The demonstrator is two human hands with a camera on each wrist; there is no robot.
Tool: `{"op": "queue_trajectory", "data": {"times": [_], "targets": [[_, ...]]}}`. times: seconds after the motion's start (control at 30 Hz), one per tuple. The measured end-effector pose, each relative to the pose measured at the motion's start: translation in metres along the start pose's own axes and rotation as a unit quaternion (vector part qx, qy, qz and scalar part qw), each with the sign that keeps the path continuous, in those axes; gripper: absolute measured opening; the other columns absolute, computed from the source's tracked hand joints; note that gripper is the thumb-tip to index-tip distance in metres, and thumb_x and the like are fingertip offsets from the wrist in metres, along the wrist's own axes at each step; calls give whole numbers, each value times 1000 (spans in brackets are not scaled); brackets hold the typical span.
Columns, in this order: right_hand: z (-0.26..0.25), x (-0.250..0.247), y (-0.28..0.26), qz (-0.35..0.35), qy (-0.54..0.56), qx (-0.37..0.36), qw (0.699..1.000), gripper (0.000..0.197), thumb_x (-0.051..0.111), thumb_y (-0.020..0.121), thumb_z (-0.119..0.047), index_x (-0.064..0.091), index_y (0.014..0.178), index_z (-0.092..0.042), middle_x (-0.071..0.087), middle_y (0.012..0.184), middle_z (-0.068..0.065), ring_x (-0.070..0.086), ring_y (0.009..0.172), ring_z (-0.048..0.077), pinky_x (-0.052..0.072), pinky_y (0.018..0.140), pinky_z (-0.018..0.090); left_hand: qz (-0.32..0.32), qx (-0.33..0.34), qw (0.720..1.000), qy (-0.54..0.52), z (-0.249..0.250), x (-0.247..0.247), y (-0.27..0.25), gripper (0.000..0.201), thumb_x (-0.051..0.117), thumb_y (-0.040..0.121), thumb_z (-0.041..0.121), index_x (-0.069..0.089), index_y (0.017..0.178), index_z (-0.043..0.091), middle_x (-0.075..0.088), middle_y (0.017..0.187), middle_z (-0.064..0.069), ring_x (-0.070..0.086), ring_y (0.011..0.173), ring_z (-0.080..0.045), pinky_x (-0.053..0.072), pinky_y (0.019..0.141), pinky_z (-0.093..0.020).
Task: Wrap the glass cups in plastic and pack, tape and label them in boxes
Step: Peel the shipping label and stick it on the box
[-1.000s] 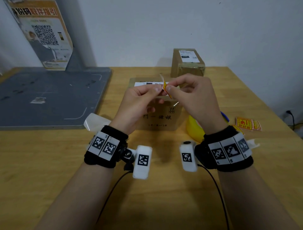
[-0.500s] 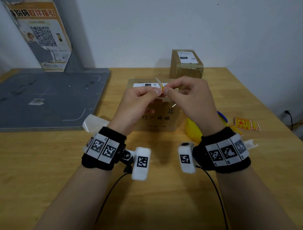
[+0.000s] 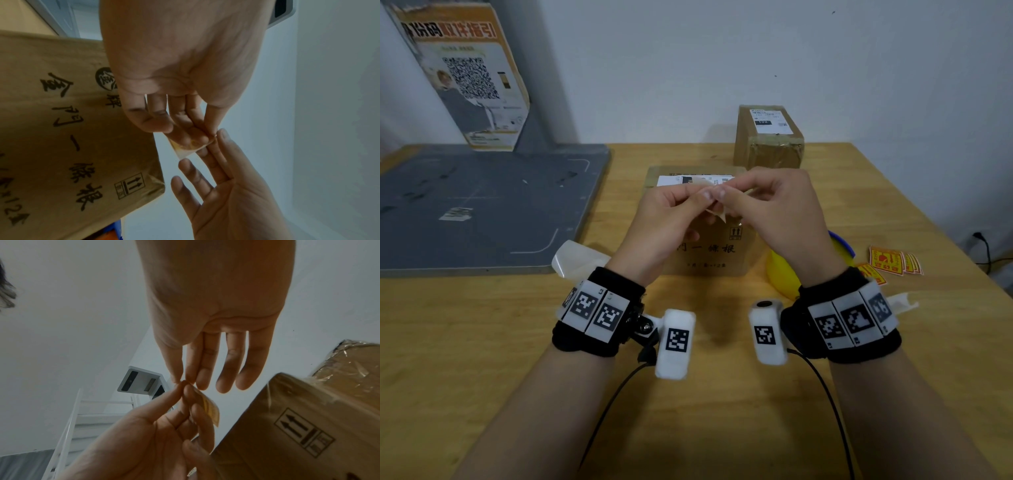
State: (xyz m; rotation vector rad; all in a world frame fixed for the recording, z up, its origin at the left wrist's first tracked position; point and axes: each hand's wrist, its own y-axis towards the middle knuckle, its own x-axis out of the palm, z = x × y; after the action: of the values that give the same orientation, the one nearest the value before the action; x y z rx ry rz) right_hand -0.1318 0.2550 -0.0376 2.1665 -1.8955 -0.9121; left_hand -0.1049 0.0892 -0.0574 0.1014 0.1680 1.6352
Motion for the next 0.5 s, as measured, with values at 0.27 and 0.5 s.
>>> {"op": "queue_trajectory", "data": {"times": [0.27,0.5], "targets": [[9,0,3,34,4,25,999,14,75,90,-24,80,77,-26,75,70,-7,71,67,31,60,60,43,30,-10,999,27,-1,2,2,21,58,103,17,76,92,15,75,85,6,65,75,-9,48,62,-26],[21,-15,7,90,124,134,979,16,70,95,-19,78,86,-9,75,75,4,69,63,20,57,58,32,109,-27,994,10,5,-11,5,24,58,99,17,70,78,16,70,74,12,61,60,-8,41,49,-23]]}}
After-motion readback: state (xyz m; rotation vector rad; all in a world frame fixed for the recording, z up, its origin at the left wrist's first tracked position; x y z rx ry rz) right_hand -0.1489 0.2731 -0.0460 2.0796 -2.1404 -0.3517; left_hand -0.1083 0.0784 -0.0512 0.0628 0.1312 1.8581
